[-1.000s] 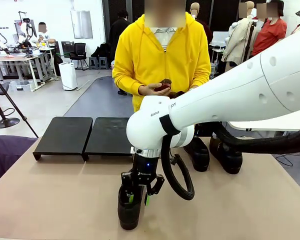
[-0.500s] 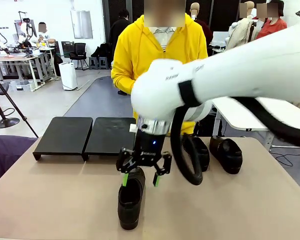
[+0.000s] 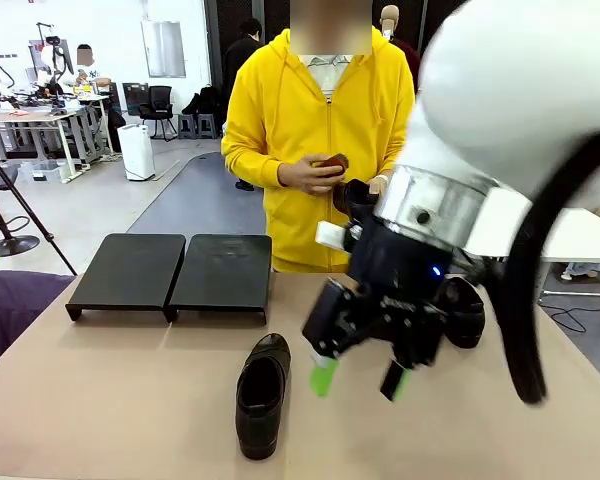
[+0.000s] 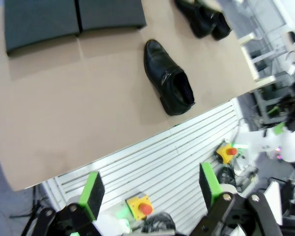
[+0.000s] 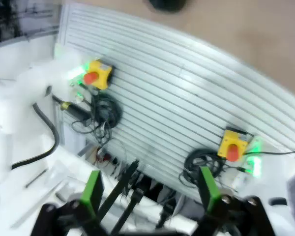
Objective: Organize the shoes by placing them on the stand.
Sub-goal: Pick up one Shoe and place it in the middle of the table.
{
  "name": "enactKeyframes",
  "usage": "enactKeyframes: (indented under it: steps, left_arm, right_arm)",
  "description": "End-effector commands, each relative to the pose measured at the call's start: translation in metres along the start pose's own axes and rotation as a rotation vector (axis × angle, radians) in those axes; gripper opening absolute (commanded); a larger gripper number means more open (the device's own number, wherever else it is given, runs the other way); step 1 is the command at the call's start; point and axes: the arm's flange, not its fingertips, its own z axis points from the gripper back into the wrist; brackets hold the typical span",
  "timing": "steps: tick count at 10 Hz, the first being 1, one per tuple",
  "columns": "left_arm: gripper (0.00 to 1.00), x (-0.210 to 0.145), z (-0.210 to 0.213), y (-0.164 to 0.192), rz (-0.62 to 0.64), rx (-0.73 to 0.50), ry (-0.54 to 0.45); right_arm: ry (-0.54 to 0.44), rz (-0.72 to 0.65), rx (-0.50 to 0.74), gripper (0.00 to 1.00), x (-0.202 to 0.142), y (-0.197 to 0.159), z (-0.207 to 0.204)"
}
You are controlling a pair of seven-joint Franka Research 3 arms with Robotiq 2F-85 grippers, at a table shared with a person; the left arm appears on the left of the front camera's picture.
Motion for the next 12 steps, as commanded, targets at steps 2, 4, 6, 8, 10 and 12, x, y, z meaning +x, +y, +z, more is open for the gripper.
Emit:
enactKeyframes:
  steps: [2,4,6,8,10,12]
  left_arm:
    - [1.0,0.0,-0.001,0.001,-0.012,-0.012,-0.009]
    - [1.0,0.0,-0.001,0.001,-0.012,-0.012,-0.009]
    - [1.0,0.0,-0.001,0.001,-0.012,-0.012,-0.009]
    - [1.0,0.0,-0.001,0.001,-0.012,-0.012,-0.009]
    - [1.0,0.0,-0.001,0.001,-0.012,-0.012,-0.009]
    - [1.0,0.0,-0.001,0.001,-0.012,-0.012,-0.009]
  right_arm:
    - [0.044,0.069,0.028,1.0,0.012,0.014,0.014]
    - [0.002,0.014,-0.008,1.0,-0.001,0.003,-0.001]
    - [-0.166,0.008,0.165,1.0,-0.025,-0.028,0.06]
    - [-0.528,-0.044,0.311,1.0,-0.084,-0.106,0.15]
    - [-0.677,-0.059,0.487,1.0,-0.135,-0.183,0.203]
    - [-0.697,-0.086,0.721,1.0,-0.18,-0.266,0.223]
